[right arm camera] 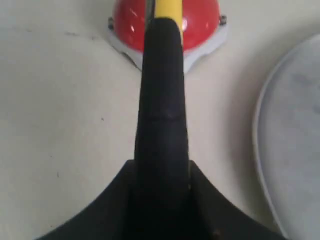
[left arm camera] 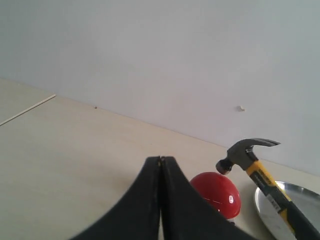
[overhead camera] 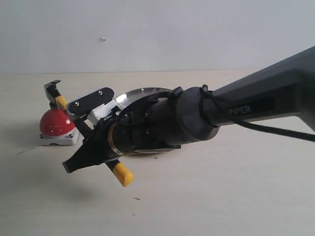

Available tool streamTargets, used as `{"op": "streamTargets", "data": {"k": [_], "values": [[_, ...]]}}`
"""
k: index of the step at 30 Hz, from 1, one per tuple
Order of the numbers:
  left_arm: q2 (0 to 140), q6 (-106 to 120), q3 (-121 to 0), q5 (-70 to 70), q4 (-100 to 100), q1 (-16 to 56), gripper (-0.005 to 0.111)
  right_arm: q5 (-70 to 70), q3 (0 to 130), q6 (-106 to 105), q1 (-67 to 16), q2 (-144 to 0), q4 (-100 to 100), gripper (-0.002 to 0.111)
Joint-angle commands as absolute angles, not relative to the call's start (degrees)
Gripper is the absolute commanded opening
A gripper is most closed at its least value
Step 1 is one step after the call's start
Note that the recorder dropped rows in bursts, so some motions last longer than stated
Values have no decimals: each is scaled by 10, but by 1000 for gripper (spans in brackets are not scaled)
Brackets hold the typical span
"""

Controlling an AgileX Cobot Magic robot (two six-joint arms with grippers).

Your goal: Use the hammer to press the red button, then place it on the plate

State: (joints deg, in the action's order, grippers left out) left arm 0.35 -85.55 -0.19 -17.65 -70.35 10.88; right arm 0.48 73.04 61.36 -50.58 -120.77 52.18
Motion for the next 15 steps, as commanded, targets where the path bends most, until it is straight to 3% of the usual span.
{"op": "streamTargets", "data": {"k": [1,8,15], "values": [[0,-859,0,-172,-702,108,0,0,735,621,-507,-1170,523,0],[0,-859,0,-172,-702,108,0,43,735,608,-507,-1076,526,0],[0,-858,0,-172,-702,108,0,263,735,590,-507,-983,557,0]]}}
